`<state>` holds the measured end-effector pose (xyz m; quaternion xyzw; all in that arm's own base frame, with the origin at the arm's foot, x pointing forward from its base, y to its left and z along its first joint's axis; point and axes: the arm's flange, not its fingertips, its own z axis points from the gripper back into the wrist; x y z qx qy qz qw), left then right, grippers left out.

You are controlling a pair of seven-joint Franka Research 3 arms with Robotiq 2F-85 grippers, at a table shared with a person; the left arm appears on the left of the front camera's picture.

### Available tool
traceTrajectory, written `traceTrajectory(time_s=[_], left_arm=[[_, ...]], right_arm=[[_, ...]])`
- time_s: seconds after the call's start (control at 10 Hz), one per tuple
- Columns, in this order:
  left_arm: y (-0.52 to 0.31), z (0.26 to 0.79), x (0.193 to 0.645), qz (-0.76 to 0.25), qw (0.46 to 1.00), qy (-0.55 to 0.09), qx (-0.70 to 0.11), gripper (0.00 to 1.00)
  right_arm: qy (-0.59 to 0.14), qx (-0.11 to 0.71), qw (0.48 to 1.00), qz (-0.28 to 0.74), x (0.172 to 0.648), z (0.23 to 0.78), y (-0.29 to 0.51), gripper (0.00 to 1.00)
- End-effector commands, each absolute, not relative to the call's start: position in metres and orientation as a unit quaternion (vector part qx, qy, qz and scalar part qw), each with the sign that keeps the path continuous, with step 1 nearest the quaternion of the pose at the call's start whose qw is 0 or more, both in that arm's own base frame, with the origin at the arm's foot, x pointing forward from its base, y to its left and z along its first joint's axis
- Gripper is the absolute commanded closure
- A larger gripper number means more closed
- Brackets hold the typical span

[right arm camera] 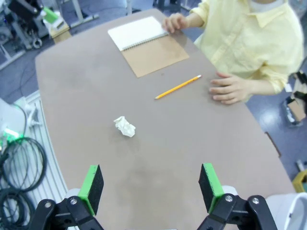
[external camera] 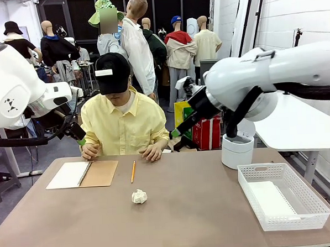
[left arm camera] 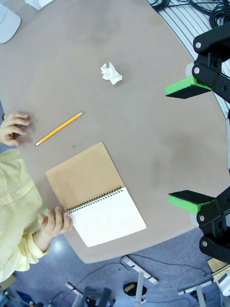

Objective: Sort the paper based on its condition.
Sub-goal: If a person hands you a paper, place it in the Organizing basket , and if it's crumpled, put it in the Trash can.

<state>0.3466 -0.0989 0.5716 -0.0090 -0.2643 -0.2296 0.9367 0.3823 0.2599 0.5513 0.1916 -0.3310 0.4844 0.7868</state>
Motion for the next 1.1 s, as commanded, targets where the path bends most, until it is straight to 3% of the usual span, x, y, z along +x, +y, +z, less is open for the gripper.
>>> traceTrajectory(time_s=[0.0, 0.5, 1.0], left_arm=[[-0.097, 0.572, 0.347, -0.230, 0.936, -0.265, -0.007, 0.00], [-0.097, 0.572, 0.347, -0.230, 0.936, -0.265, -0.007, 0.00], [-0.097, 0.572, 0.347, -0.230, 0.936, -0.265, -0.007, 0.00]], right_arm=[[-0.305, 0.166, 0.780, 0.521, 0.398, 0.550, 0.287, 0.00], [-0.237, 0.132, 0.759, 0.591, 0.401, 0.510, 0.346, 0.00], [-0.245, 0.139, 0.755, 0.593, 0.395, 0.501, 0.346, 0.00]])
